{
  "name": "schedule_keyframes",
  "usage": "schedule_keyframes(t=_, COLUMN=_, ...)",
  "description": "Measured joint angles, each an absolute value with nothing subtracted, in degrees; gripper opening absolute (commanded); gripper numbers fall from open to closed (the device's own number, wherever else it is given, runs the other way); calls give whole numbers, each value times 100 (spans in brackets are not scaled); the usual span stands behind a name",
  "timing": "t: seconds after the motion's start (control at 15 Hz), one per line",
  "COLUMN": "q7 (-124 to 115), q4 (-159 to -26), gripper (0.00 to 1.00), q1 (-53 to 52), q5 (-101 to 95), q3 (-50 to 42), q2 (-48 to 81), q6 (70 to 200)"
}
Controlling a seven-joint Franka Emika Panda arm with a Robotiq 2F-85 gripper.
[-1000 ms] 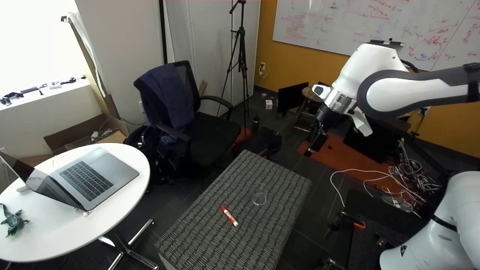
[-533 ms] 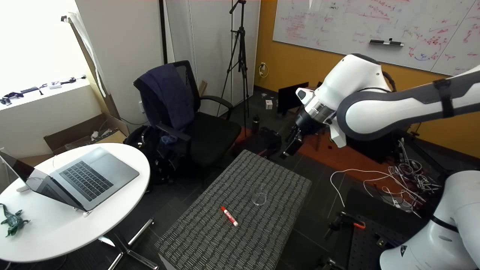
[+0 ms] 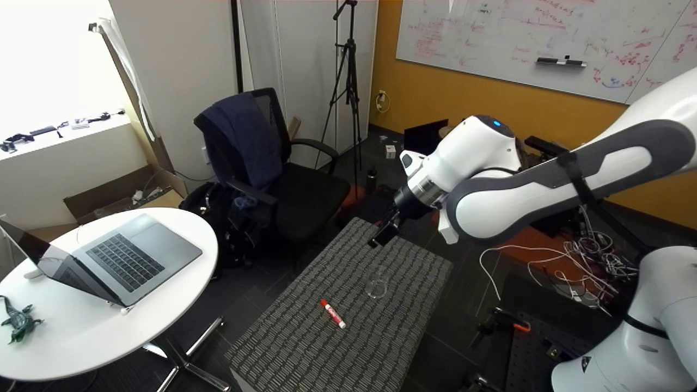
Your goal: Take the marker from the table and put it in the glass cup
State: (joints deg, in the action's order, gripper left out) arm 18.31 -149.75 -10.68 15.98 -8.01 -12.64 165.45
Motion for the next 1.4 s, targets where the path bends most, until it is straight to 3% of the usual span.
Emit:
schedule_keyframes(t=0.53, q7=1828, q4=-14393, gripper=100, q1=-1696, q5=2615, q3=-694, q2=194, q6=17657)
schedule_keyframes(t=1.4, q7=1816, q4=-13603, gripper=100, q1=-1539, q5=3457, q3=-169, q2=2095, q6=18180)
